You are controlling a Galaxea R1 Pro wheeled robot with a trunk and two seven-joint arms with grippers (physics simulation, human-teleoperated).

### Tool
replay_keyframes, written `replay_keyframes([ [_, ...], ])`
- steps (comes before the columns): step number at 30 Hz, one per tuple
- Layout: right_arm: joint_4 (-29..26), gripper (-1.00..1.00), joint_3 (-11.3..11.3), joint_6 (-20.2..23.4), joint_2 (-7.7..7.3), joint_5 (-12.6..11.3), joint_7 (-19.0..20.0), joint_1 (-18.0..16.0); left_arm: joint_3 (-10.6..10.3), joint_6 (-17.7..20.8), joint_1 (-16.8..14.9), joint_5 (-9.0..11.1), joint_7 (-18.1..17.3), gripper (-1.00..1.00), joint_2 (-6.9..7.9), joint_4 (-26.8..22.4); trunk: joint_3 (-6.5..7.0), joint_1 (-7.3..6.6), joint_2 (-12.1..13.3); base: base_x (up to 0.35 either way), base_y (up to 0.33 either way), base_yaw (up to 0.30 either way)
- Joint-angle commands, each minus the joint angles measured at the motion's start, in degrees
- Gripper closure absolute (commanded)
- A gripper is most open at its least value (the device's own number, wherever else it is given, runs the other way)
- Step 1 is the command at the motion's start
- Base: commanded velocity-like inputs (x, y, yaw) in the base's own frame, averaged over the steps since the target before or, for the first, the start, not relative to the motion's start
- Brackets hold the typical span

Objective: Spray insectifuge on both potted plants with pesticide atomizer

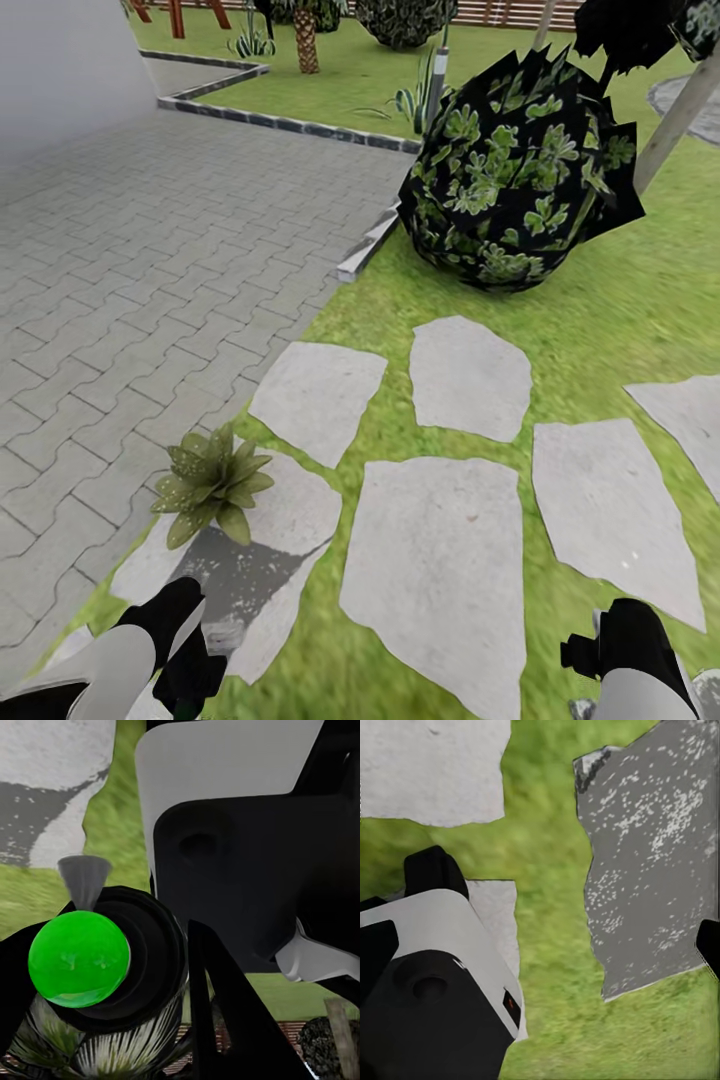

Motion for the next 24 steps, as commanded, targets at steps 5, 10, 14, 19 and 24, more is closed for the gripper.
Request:
replay_keyframes([
  [5, -0.12, -1.0, -0.21, -0.04, 0.08, 0.6, 0.55, -0.08, 0.41, 0.22, -0.01, -0.64, -0.35, 1.0, -0.02, -0.06, -0.28, 0.0, -0.03, 0.0, -0.009, 0.219],
  [10, -0.12, -1.0, -0.21, -0.04, 0.06, 0.6, 0.55, -0.06, 0.41, 0.22, -0.01, -0.64, -0.34, 1.0, -0.02, -0.06, -0.52, 0.0, -0.03, 0.0, -0.001, 0.219],
  [14, -0.12, -1.0, -0.21, -0.04, 0.08, 0.58, 0.55, -0.06, 0.36, 0.22, -0.01, -0.64, -0.34, 1.0, -0.02, -0.06, -0.71, 0.0, -0.03, 0.0, 0.0, 0.219],
  [19, -0.12, -1.0, -0.22, -0.04, 0.07, 0.58, 0.55, -0.06, 0.35, 0.22, -0.01, -0.64, -0.35, 1.0, -0.02, -0.06, -0.95, 0.0, -0.03, 0.0, 0.0, 0.219],
  [24, -0.12, -1.0, -0.21, -0.04, 0.06, 0.58, 0.55, -0.06, 0.39, 0.22, -0.01, -0.64, -0.35, 1.0, -0.02, -0.06, -1.18, 0.0, -0.03, 0.0, -0.024, 0.219],
])
